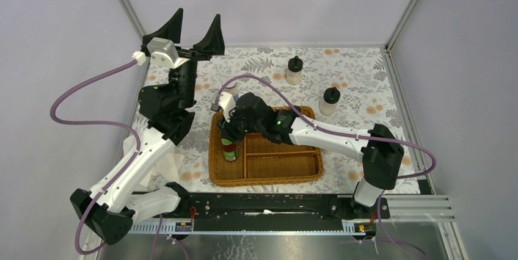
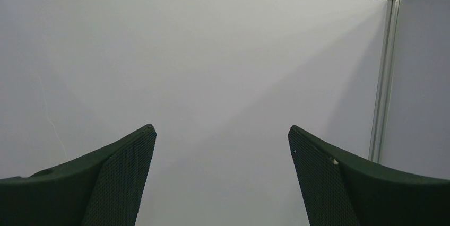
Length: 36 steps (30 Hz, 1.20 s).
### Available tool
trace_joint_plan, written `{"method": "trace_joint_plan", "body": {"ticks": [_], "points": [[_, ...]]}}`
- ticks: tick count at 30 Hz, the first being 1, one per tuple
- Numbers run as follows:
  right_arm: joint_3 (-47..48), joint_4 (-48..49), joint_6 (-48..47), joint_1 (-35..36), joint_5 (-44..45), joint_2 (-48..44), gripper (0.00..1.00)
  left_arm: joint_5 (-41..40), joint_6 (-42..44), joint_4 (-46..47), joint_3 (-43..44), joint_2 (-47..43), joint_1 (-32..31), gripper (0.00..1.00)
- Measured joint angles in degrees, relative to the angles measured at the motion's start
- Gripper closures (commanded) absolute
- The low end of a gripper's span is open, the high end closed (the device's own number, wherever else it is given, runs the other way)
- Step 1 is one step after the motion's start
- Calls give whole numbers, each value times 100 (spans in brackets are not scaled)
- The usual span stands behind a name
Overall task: Organize the condiment bottles
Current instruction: Place the bottle in the storage box.
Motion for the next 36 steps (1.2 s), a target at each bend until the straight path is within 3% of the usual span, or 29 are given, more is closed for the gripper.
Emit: {"method": "trace_joint_plan", "body": {"ticks": [4,17,36], "points": [[0,0,4,0,-7,-2,64,0,-35,-2,0,0,0,1],[-4,-94,2,0,-17,-48,52,-2,-109,-7,9,52,0,1],[48,-85,33,118,-258,-205,50,-4,-245,-46,114,59,0,1]]}}
